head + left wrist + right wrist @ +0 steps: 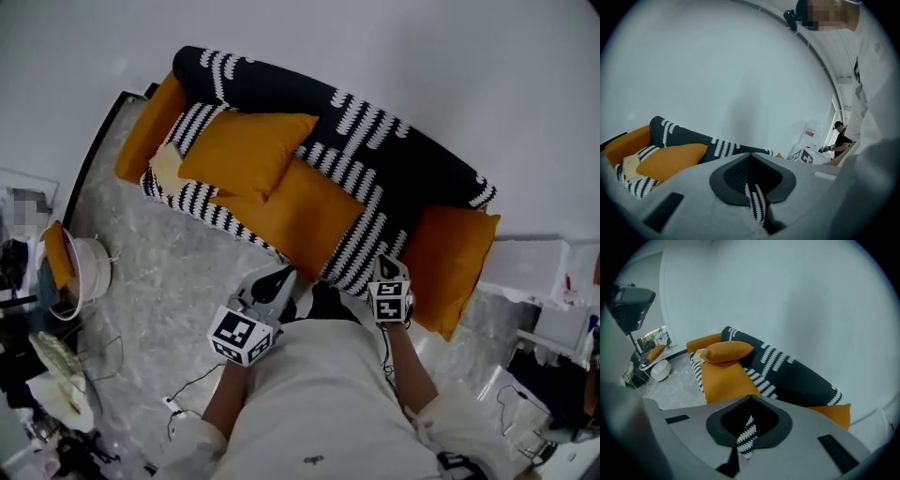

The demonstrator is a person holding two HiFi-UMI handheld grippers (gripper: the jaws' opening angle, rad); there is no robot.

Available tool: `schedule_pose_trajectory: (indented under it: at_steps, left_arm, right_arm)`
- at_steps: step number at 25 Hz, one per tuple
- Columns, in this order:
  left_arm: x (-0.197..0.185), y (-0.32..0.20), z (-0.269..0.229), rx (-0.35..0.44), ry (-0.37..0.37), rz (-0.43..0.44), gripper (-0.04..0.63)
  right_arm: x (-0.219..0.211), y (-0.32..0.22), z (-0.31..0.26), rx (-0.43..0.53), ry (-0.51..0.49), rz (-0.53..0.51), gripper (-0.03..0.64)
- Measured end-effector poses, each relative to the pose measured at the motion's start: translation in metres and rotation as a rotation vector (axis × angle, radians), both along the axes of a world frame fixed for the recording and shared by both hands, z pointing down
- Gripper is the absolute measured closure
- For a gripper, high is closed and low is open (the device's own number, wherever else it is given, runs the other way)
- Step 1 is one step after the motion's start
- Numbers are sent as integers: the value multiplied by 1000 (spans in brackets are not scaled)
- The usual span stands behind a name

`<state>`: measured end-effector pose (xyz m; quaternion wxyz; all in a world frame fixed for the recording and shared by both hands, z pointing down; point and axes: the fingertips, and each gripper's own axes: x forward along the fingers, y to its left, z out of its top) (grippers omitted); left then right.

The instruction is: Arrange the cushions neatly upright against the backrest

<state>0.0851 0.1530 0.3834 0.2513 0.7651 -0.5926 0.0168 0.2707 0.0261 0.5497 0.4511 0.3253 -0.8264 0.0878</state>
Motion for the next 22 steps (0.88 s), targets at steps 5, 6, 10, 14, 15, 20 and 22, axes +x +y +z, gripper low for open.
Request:
schedule_pose_trajectory:
  at_steps: [5, 6, 10, 14, 15, 20, 22]
  left_arm:
    - [-65, 57, 4, 4, -3, -144, 581]
    - [-79, 70, 5, 1, -3, -168, 581]
    - [-133, 119, 9, 0, 1, -262, 581]
    - [-167, 157, 15, -2, 34, -339, 581]
    - [-173, 163, 16, -4, 41, -351, 581]
    - [-201, 169, 39, -45, 67, -378, 581]
    - [-212, 161, 45, -59, 68, -386, 581]
  right_arm:
    - [-102, 40, -1, 22, 8, -231, 607]
    - [-119, 48, 0, 26, 10, -259, 607]
    - [-178, 77, 4, 39, 33, -330, 607]
    - [-219, 106, 1, 55, 48, -404, 606]
    - [-227, 112, 1, 55, 55, -425, 606]
    - [-253, 127, 9, 40, 87, -484, 606]
    - [-260, 121, 17, 33, 103, -487, 606]
